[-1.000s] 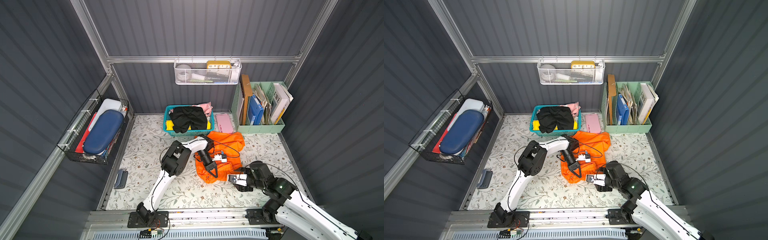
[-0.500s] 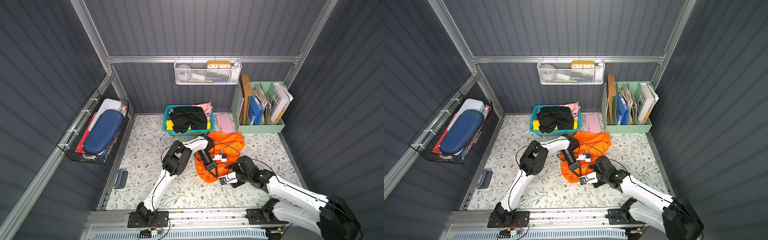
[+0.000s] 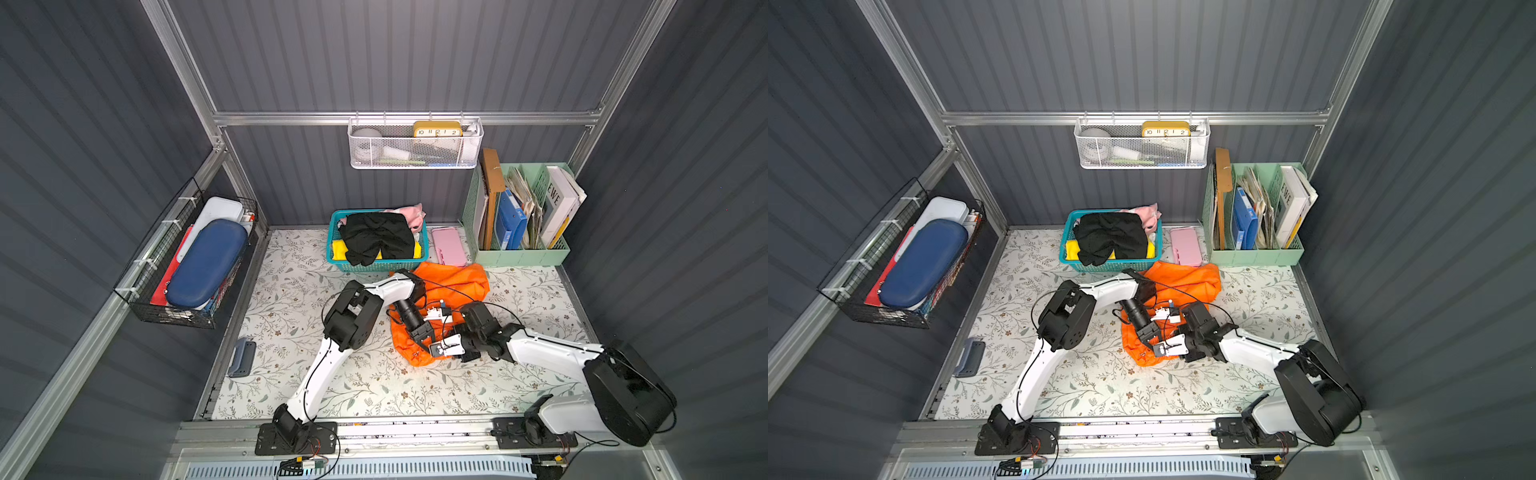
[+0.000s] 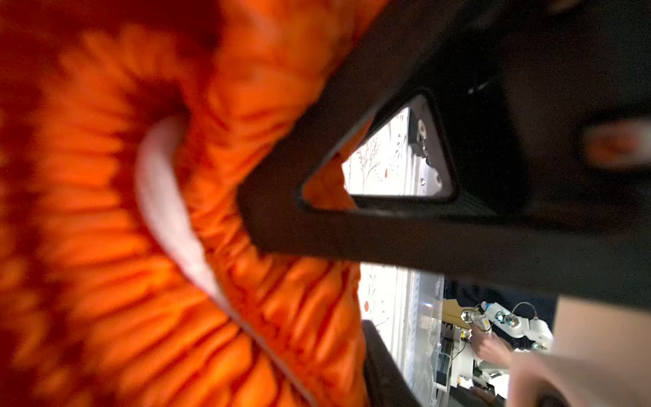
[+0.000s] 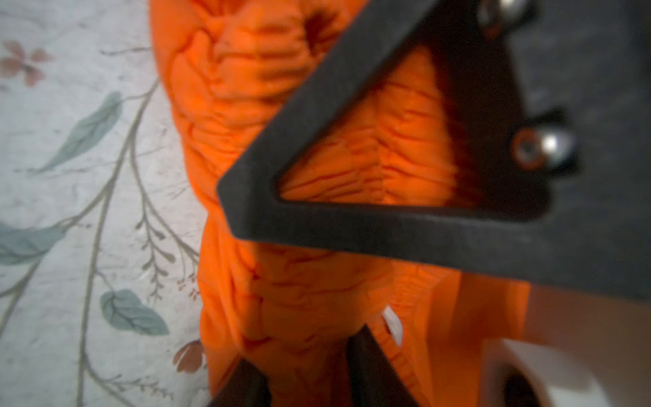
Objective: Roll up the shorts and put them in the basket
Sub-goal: Roll the shorts at the center of the board.
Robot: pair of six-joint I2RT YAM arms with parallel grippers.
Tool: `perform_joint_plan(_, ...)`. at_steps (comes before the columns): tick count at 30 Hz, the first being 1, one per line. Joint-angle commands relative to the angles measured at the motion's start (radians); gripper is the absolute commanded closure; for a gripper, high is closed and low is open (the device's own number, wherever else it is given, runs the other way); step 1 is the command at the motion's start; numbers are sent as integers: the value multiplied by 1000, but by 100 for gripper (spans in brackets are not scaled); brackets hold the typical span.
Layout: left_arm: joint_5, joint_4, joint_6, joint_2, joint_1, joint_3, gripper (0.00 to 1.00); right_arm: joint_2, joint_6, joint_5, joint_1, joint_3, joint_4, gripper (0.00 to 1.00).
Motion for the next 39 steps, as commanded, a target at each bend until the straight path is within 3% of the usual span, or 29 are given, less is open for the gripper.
perform_joint_plan(1,-79,52,16,-24,0,-71,56,56,35,-26,-10,14,-63,100)
perform_joint_plan(6,-144,229,-76,-190,17,-204,21,22,83,-50,-19,30,-117,100)
perform_joint_plan(7,-152,259,-89,-227,22,-227,4,14,91,-57,-23,37,-143,100)
perform_joint_plan(8,-163,294,-105,-273,29,-256,1,1,105,-58,-27,40,-160,100)
perform_joint_plan(16,-232,546,-219,-620,118,-481,0,-23,200,-167,-58,65,-257,100)
perform_joint_plan(21,-377,745,-288,-838,163,-666,0,2,285,-257,-80,147,-350,100)
perform_joint_plan(27,-566,1012,-212,-1031,154,-827,0,137,369,-484,-140,352,-644,100)
perform_joint_plan(33,-695,1176,-54,-1119,34,-927,1,238,384,-547,-167,528,-862,100)
perform_joint_plan(39,-837,1284,88,-1023,-159,-962,1,328,528,-610,-184,651,-972,100)
